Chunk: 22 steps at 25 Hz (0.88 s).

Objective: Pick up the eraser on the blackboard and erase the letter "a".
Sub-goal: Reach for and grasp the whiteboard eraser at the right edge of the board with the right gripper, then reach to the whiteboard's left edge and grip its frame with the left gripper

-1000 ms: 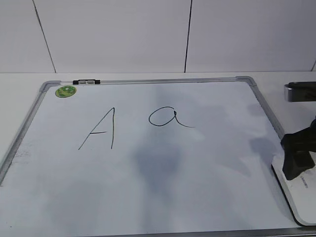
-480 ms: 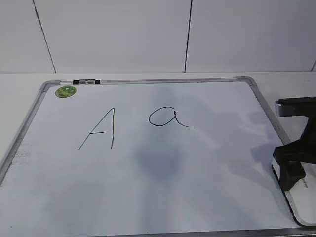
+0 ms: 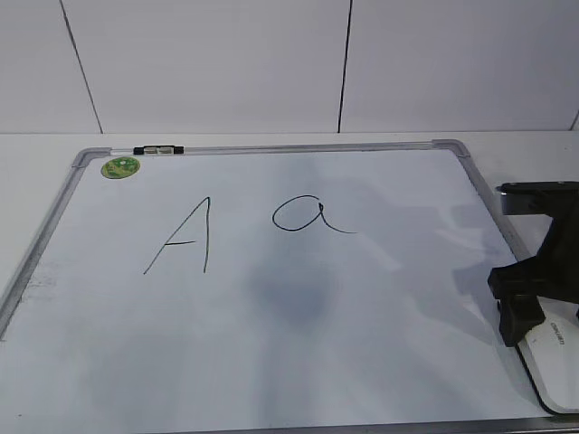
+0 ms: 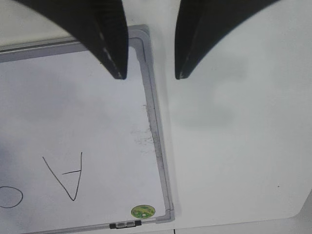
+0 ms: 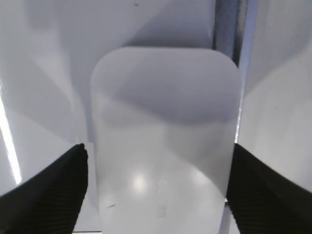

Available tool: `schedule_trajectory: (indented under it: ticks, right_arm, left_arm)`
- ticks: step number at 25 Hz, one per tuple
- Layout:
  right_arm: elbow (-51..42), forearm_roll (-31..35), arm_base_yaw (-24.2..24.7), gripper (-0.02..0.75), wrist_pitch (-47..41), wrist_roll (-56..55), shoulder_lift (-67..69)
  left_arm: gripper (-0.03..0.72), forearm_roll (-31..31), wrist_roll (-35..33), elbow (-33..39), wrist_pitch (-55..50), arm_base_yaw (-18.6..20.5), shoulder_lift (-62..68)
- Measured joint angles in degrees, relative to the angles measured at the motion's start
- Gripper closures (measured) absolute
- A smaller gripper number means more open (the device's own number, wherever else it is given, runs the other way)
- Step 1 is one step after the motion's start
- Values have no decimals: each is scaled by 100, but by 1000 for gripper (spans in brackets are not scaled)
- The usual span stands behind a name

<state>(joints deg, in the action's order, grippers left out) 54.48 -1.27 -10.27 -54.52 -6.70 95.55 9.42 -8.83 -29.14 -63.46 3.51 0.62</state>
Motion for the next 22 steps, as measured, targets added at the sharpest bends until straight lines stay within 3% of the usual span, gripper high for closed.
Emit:
schedule_trajectory:
  ticks: [22]
  right_arm:
    - [0, -10, 0, 123, -192, -191, 60]
  left_arm:
    - [443, 0, 0, 0, 0, 0, 0]
